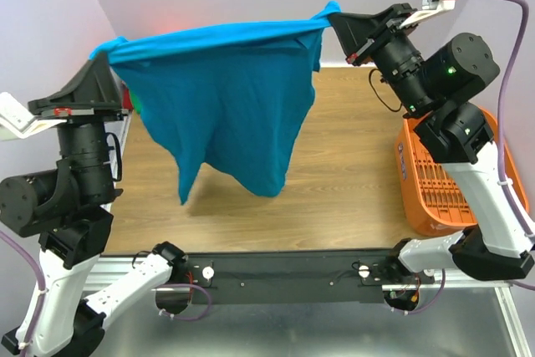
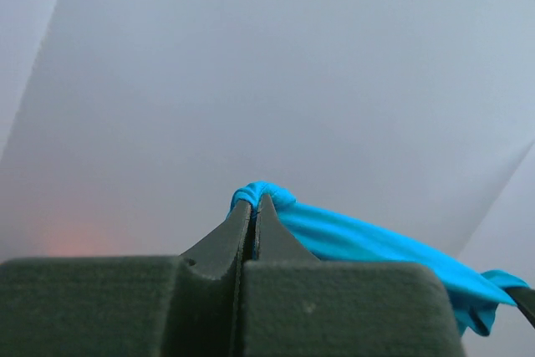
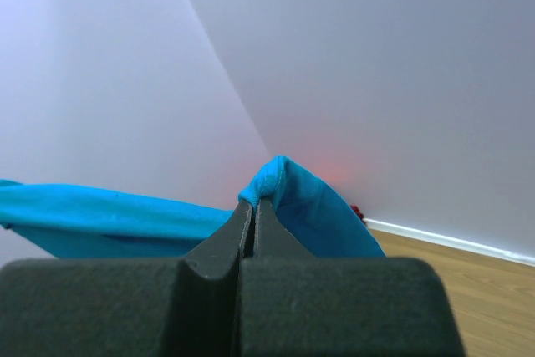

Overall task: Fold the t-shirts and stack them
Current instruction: Flatten the tshirt out

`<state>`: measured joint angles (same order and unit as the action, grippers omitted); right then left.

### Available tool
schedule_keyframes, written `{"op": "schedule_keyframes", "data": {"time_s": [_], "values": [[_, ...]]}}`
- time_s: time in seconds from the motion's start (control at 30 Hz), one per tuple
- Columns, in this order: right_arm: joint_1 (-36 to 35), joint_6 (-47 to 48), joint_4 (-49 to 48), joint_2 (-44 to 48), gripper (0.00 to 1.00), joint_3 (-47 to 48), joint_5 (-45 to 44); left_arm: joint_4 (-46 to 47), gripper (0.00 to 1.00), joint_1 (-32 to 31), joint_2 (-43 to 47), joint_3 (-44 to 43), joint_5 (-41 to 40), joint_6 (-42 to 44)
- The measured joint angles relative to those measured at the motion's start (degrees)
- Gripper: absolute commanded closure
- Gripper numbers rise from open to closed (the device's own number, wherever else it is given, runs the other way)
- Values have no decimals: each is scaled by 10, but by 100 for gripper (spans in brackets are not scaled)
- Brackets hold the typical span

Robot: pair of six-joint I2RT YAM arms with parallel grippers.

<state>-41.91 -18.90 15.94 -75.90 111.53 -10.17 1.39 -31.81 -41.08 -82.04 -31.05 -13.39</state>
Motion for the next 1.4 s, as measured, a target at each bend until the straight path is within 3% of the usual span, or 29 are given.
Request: {"op": "schedule_keyframes", "data": {"time_s": [0.2,0.33,0.5,0.57,0.6,0.63,0.7,0.77,0.83,0.9,1.0,1.13,1.27,1.4], "values": [[0,-21,-17,-31,99,7,37,79,100,-1,-46,-47,-21,77],[0,-19,-29,-58,99,-5,-2,131,100,0,-118,-83,-31,114],[29,14,-40,-130,99,-28,-104,153,100,41,-275,-140,3,95],[91,2,-39,-176,99,-49,-106,143,100,76,-376,-187,80,49],[125,-10,-36,-203,94,-57,-103,126,87,87,-438,-216,115,27],[158,-19,-33,-230,90,-64,-98,117,87,95,-483,-243,138,16],[219,-43,-18,-289,79,-84,-83,68,60,101,-603,-316,196,-15],[261,-59,-6,-331,52,-105,-70,26,42,103,-682,-343,230,-43],[293,-77,17,-370,27,-134,-51,-14,38,104,-721,-332,252,-69],[327,-89,37,-397,20,-166,-34,-36,37,108,-719,-292,266,-89],[341,-105,61,-398,18,-212,-22,-26,39,108,-639,-185,272,-124],[332,-117,61,-344,18,-273,-14,3,55,104,-458,-11,250,-170],[325,-125,45,-282,18,-322,-10,71,64,82,-300,152,209,-222],[325,-128,23,-254,18,-373,-10,92,70,56,-258,289,182,-263]]}}
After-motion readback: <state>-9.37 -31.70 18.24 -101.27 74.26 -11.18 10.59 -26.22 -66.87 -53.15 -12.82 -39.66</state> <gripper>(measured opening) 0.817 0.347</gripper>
